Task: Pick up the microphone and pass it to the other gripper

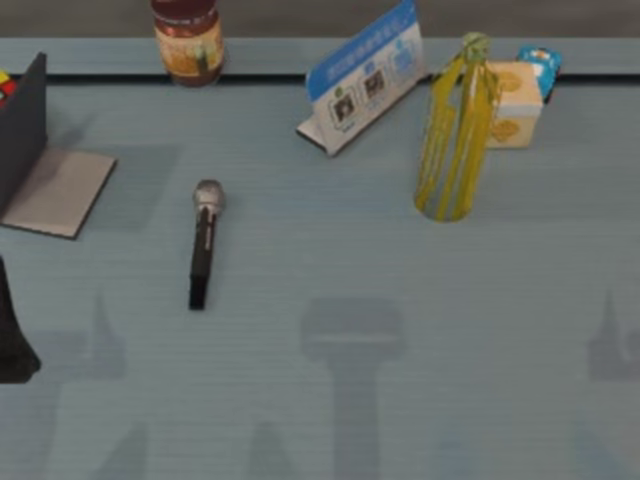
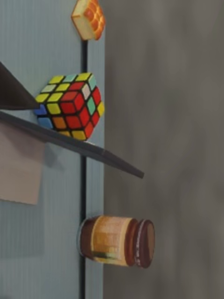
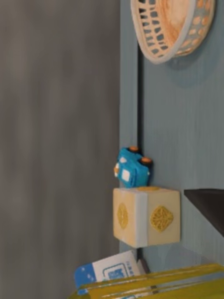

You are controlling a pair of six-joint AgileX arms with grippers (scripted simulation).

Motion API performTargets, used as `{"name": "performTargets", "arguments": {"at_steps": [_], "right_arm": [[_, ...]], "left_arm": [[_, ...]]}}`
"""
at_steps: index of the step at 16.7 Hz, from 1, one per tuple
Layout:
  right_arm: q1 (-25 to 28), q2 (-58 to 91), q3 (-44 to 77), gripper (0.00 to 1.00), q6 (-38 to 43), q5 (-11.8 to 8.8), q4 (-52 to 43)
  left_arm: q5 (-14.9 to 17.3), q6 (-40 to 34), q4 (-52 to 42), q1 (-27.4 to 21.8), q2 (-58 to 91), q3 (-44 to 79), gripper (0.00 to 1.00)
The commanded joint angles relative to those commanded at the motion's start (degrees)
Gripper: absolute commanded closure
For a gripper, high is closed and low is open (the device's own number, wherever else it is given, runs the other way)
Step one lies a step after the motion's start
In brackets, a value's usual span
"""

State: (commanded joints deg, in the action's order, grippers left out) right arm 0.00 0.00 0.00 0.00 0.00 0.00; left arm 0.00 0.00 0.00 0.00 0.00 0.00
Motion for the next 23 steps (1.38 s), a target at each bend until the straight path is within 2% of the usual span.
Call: {"name": "performTargets", "arguments": {"at_steps": [4,8,23], "right_arm": [[0.00,0.00,0.00,0.00,0.00,0.00,0.00],[0.00,0.00,0.00,0.00,0.00,0.00,0.00],[0.00,0.00,0.00,0.00,0.00,0.00,0.00]], "left_arm": [[0.08,-0.36,-1.11,-0.47,1.75,1.72,0.00],[0.18,-2.45,-7.47,-2.76,12.55,11.86,0.00],[0.52,-15.29,-49.65,-16.66,96.30,73.26,0.00]]}}
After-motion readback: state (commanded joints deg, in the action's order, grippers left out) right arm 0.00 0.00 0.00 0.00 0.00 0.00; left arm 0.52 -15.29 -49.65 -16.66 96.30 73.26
